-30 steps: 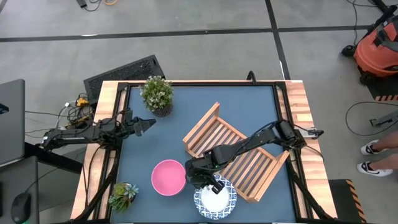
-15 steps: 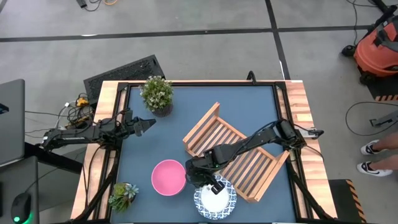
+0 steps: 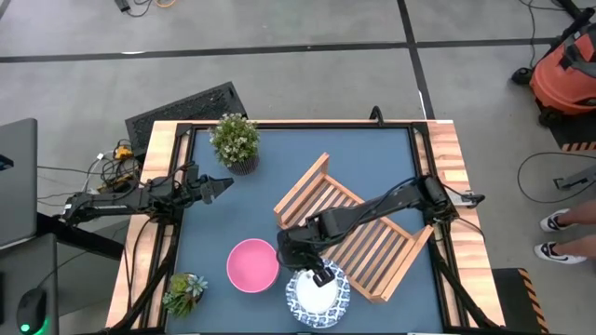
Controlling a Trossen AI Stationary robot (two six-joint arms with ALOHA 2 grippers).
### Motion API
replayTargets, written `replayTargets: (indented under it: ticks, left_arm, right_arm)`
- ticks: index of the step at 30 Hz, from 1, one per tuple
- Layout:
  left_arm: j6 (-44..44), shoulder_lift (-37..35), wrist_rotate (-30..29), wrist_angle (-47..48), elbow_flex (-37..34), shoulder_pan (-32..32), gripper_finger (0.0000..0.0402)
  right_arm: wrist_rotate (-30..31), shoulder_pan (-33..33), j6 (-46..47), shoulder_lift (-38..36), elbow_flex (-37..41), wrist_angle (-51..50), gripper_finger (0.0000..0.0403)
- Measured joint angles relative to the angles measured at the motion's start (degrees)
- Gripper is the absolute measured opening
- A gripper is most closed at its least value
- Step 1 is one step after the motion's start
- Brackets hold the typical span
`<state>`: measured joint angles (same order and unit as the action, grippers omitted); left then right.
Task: Place and stack bowls onto a shelf
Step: Put the blue patterned bowl on the shelf
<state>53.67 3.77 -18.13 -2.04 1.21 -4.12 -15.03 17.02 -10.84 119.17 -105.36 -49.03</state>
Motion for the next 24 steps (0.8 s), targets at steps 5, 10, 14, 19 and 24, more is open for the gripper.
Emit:
replayTargets:
  ticks: [5, 10, 14, 19, 24]
  left_arm:
    - [0.02, -0.02, 0.0, -0.01, 0.0, 0.01, 0.0112]
    - [0.07, -0.02, 0.09, 0.0, 0.0, 0.0, 0.0112]
    - [0.09, 0.0, 0.1, 0.0, 0.0, 0.02, 0.0112]
    - [0.17, 0.0, 0.11, 0.0, 0.0, 0.02, 0.0112]
    - [0.17, -0.02, 0.09, 0.0, 0.0, 0.02, 0.0112]
  right_arm:
    - [-1.48, -0.39, 2.02, -0.03, -2.01, -3.56, 0.0019]
    - [-3.08, -1.54, 5.9, -0.02, -4.75, -7.33, 0.0019]
    - [-3.1, -2.6, 8.45, 0.0, -6.95, -9.24, 0.0019]
    - [-3.12, -4.53, 11.84, 0.0, -11.6, -14.17, 0.0019]
    - [-3.1, -6.9, 13.87, 0.0, -15.5, -18.0, 0.0025]
